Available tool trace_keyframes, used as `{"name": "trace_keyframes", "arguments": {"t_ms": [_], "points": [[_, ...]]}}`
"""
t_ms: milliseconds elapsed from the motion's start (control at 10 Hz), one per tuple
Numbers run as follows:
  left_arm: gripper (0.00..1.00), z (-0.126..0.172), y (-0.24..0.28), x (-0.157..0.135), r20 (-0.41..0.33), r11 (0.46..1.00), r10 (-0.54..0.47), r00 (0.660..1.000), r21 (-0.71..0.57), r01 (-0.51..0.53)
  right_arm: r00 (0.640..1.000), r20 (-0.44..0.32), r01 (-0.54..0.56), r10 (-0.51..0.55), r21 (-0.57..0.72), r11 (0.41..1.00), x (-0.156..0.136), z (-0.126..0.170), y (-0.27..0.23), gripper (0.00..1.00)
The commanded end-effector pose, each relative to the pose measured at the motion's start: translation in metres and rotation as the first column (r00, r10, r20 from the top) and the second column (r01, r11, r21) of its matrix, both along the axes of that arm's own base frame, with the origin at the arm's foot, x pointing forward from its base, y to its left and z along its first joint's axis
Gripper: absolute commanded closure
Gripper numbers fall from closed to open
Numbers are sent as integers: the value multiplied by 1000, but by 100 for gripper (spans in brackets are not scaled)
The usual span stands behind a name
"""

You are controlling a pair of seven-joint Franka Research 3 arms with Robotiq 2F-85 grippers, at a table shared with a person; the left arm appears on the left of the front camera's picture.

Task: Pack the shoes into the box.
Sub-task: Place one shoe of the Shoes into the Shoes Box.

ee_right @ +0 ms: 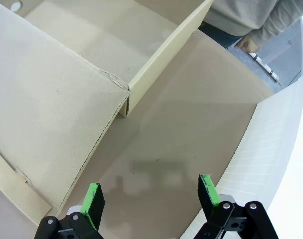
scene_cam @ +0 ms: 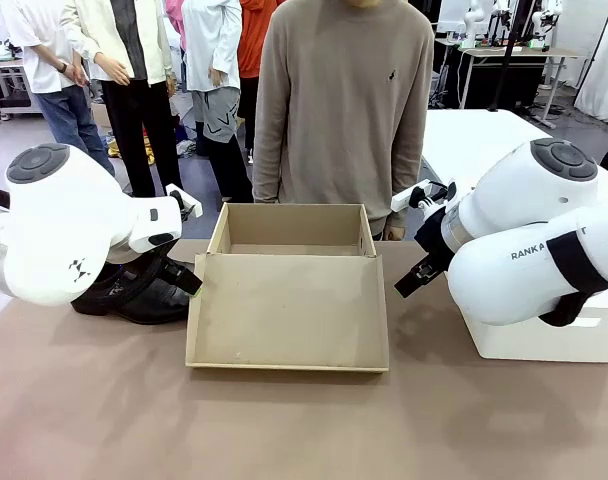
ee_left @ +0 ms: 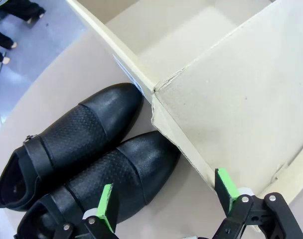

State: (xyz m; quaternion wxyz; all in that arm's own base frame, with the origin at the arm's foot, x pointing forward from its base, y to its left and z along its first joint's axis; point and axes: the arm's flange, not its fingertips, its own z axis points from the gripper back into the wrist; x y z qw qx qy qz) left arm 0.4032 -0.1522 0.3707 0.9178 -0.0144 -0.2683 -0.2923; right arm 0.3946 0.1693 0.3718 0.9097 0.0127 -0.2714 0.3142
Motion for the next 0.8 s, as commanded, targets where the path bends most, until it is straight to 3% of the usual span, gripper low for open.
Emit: {"name": "trace_keyframes", "arguments": {"t_ms": [0, 500, 700], "points": [[0, 0, 0, 0, 0, 1000, 1, 1000, 0, -1, 1000, 0, 0, 0, 1, 1000, 0, 0, 0, 0], [0, 0, 0, 0, 0, 1000, 0, 1000, 0, 0, 1000, 0, 0, 0, 0, 1000, 0, 0, 0, 0], [0, 22, 0, 0, 43, 1000, -14, 999, 0, 14, 1000, -4, 14, -14, 33, 999, 5, 21, -3, 0]]}}
